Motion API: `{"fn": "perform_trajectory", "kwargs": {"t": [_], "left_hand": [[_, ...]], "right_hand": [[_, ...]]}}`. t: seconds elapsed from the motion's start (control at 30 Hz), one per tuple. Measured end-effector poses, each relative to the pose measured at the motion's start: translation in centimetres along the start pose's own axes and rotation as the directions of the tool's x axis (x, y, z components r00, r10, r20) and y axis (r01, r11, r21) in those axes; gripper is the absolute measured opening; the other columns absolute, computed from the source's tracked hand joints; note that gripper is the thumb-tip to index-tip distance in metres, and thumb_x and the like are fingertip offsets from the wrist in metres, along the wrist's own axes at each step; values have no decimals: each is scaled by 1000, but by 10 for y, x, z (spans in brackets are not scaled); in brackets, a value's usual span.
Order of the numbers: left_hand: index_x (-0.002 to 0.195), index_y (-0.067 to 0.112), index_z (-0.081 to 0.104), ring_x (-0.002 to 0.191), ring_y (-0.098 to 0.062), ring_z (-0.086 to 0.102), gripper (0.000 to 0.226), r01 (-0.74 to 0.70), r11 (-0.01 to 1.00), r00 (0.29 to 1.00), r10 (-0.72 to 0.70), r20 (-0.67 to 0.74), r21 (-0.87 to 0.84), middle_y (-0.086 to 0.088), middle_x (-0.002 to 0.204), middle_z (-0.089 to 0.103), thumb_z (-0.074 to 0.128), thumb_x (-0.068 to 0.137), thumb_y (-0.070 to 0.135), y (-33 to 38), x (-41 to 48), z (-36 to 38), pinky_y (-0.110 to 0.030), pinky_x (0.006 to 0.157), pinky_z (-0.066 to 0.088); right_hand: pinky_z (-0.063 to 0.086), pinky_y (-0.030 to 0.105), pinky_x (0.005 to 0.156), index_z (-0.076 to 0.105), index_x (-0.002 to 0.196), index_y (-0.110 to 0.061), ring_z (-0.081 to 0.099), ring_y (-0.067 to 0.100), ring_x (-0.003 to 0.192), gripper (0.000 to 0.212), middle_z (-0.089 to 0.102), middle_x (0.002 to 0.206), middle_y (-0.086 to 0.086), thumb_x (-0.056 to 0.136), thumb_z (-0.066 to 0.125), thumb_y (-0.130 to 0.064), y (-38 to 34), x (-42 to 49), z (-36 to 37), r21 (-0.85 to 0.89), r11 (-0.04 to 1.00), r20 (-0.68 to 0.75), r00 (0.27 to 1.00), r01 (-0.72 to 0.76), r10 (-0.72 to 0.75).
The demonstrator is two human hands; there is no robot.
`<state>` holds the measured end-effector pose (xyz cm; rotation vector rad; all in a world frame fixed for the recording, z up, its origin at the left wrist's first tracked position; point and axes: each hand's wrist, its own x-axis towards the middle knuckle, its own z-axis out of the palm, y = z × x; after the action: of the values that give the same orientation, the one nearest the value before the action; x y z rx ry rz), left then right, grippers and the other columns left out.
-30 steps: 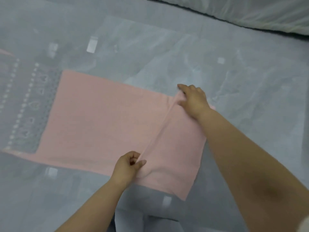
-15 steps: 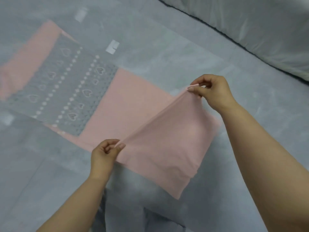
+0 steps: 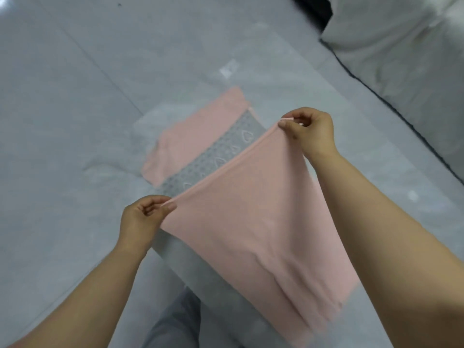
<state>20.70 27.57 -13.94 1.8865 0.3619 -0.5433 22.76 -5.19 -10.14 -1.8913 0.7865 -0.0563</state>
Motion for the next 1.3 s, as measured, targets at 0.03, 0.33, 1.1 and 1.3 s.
{"fn": "perform_trajectory", "kwargs": {"t": [0.03, 0.33, 1.1, 1.3], "left_hand": [[77, 16, 68, 66, -9, 60, 14, 1, 1000, 1000, -1, -24, -22, 1, 71, 67, 72, 76, 3, 1, 13, -8, 0, 55, 46], [80, 24, 62, 66, -7, 54, 16, -25, 990, 999, 30, -30, 140, 10, 71, 58, 71, 79, 10, -14, 98, -15, 0, 58, 42], [101, 8, 58, 67, -3, 42, 25, -36, 916, 999, 40, -2, 400, -6, 93, 46, 70, 80, 15, -18, 121, -18, -11, 61, 33], [92, -2, 63, 87, -22, 47, 17, -94, 877, 994, 112, -12, 472, -8, 98, 42, 69, 80, 9, -17, 123, -15, -12, 75, 30]], "right_hand": [[42, 19, 66, 65, 67, -28, 50, 3, 59, 17, 55, 63, -13, 71, 74, -14, -9, 13, 14, -19, 1000, 7, 1000, 12, -12], [42, 26, 72, 67, 83, -20, 54, 12, 77, 8, 60, 76, -8, 75, 67, -20, -7, 101, 123, -249, 967, 46, 998, 51, -40], [26, 36, 96, 62, 110, -23, 39, 34, 111, 24, 54, 112, 11, 87, 58, -25, 12, 126, 131, -620, 701, 318, 930, 352, -185], [25, 33, 91, 57, 108, -18, 39, 32, 110, 24, 57, 105, 6, 85, 59, -21, 6, 125, 130, -610, 706, 333, 925, 360, -184]]}}
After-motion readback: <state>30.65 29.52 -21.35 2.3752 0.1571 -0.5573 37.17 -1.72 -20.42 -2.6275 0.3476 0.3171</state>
